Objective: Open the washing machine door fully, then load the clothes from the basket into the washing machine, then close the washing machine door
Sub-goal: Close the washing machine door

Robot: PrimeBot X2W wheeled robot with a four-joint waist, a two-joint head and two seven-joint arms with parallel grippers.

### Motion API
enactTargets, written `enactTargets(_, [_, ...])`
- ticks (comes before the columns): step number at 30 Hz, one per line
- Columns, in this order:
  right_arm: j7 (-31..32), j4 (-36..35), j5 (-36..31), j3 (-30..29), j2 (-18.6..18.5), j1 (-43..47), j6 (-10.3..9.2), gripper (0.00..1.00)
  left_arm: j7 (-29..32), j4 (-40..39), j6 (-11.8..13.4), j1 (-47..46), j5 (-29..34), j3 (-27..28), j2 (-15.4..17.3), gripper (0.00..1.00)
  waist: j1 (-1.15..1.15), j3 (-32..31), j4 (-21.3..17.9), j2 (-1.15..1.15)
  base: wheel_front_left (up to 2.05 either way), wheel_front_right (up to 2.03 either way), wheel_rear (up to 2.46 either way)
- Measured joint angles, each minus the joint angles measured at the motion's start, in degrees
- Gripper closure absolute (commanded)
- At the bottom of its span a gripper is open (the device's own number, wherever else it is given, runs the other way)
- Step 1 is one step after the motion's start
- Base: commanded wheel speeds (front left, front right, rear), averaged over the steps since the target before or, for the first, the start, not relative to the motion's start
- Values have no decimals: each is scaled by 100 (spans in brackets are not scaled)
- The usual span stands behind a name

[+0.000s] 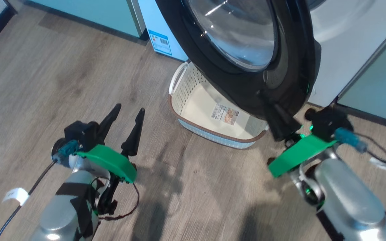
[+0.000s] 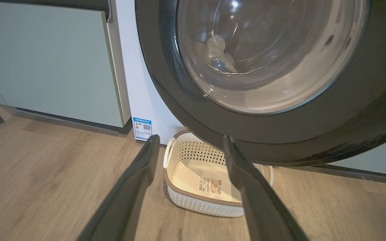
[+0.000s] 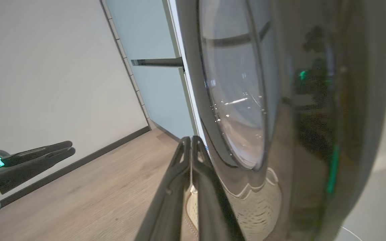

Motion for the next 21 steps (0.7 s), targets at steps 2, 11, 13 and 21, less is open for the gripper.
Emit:
enactTargets(2, [0, 42, -13, -163, 4, -52, 0, 100, 0, -12, 0, -53, 1, 0, -25, 0, 0, 67, -1, 0, 0, 0, 0])
enactTargets(11, [0, 194, 320, -667, 67, -268, 0, 100, 0, -29, 0, -131, 1, -23, -97, 0, -1, 295, -1, 0, 0, 0, 0])
enactTargets(13, [0, 212, 355, -739, 80, -322, 0, 100, 0, -29, 0, -132, 1, -35, -112, 0, 0, 326, 7, 0, 0, 0, 0])
enactTargets(21, [0, 353, 501, -1139, 94, -612, 0, 100, 0, -37, 0, -185, 0, -47, -152, 0, -1, 498, 30, 0, 0, 0, 0])
